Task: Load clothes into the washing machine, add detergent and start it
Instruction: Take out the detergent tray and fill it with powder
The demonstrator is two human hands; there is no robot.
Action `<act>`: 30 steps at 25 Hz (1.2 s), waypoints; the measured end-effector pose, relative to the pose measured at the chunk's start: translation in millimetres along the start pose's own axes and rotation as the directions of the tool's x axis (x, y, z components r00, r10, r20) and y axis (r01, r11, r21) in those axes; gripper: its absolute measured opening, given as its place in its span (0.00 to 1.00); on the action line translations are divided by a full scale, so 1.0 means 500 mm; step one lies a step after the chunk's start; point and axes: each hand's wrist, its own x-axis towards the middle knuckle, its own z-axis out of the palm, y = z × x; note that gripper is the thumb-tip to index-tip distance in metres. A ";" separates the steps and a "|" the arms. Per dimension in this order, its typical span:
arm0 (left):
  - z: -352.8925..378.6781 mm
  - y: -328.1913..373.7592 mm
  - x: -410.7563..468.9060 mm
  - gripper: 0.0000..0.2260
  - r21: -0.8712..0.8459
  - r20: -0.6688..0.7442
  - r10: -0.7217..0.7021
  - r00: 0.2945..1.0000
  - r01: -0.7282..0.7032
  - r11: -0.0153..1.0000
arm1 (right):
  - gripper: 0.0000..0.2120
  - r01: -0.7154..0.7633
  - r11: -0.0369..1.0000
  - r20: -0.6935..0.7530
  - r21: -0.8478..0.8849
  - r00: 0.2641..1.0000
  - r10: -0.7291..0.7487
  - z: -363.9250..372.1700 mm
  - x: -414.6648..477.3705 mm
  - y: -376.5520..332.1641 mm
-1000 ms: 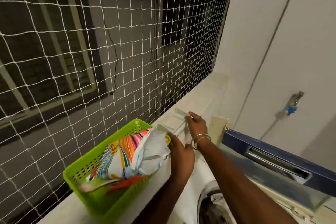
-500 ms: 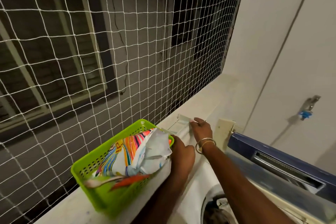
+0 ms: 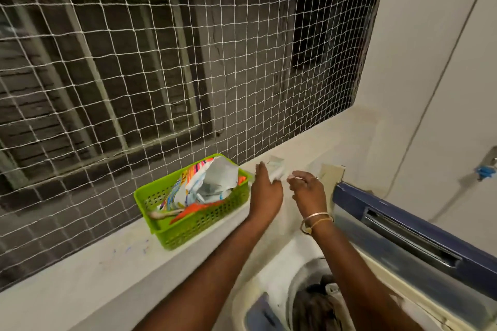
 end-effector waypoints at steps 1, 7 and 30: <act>-0.006 0.009 -0.010 0.26 0.000 -0.013 0.021 1.000 -0.021 1.000 | 0.21 0.012 1.000 0.018 0.012 1.000 -0.012 -0.003 -0.019 -0.007; -0.099 0.065 -0.042 0.12 -0.012 -0.105 0.239 0.965 -0.241 0.970 | 0.11 0.216 0.975 0.173 -0.054 0.964 -0.204 0.024 -0.107 -0.086; -0.317 -0.010 0.245 0.16 -0.195 0.576 0.316 0.754 -0.248 0.949 | 0.18 0.392 0.474 0.432 -0.788 0.901 -0.027 0.183 -0.116 -0.223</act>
